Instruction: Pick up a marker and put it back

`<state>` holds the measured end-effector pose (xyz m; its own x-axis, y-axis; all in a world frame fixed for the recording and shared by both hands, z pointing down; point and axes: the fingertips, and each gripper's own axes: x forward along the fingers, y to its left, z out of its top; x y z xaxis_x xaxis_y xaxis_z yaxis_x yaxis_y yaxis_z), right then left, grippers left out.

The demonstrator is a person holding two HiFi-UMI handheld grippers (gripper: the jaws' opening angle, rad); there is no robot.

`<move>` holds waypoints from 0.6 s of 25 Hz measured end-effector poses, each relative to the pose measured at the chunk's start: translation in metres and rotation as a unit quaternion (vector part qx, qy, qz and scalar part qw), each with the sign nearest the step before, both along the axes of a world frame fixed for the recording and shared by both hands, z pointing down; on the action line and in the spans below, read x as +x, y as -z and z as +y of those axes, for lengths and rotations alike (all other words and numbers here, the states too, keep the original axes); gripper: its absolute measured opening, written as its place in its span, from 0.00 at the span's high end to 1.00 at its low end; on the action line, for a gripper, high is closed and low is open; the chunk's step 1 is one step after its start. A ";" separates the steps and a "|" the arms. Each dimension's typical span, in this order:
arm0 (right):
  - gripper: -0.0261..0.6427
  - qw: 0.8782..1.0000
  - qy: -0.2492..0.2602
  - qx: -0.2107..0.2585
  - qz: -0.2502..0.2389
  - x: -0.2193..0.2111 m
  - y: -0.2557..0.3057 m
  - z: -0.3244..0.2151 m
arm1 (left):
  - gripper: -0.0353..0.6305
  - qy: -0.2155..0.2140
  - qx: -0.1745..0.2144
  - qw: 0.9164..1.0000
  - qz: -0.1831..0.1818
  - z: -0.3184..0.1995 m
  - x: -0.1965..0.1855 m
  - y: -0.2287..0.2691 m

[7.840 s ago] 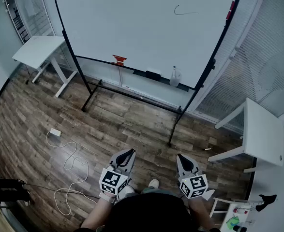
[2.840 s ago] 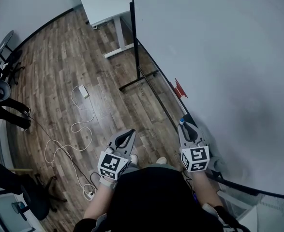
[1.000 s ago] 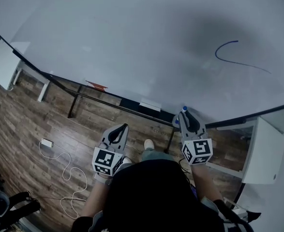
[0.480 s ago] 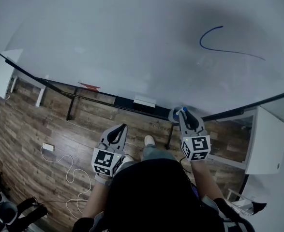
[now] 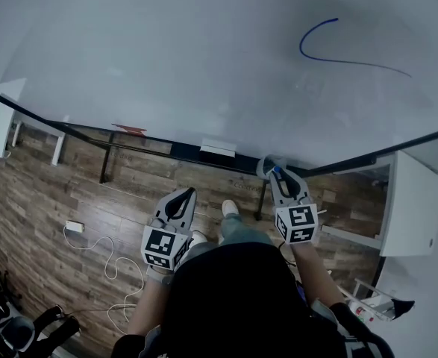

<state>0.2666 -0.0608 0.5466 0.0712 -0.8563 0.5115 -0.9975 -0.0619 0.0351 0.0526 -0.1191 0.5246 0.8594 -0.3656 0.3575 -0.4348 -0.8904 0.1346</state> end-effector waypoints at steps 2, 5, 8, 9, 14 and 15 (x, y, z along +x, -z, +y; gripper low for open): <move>0.82 1.000 -0.001 -0.004 -0.002 -0.001 -0.003 0.002 | 0.92 -0.003 -0.001 1.000 -0.001 0.001 0.000 -0.001; 0.81 1.000 -0.002 -0.005 -0.003 -0.003 -0.003 0.003 | 0.92 -0.008 -0.003 1.000 -0.001 0.004 0.000 -0.003; 0.81 1.000 -0.007 -0.001 0.000 -0.002 0.002 0.005 | 0.92 -0.015 -0.003 1.000 -0.001 0.005 0.000 -0.003; 0.80 1.000 -0.009 0.002 0.001 -0.002 0.005 0.006 | 0.92 -0.017 -0.003 1.000 0.000 0.006 0.001 -0.003; 0.80 0.999 -0.024 0.021 0.006 -0.005 0.025 0.016 | 0.92 -0.034 0.002 0.999 0.010 0.011 0.005 0.004; 0.80 0.999 -0.027 0.025 0.007 -0.005 0.028 0.019 | 0.92 -0.038 0.003 0.999 0.012 0.012 0.006 0.005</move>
<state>0.2613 -0.0417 0.5182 0.1249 -0.8755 0.4667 -0.9920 -0.1175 0.0450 0.0588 -0.1069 0.5192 0.8931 -0.3014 0.3339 -0.3627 -0.9216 0.1383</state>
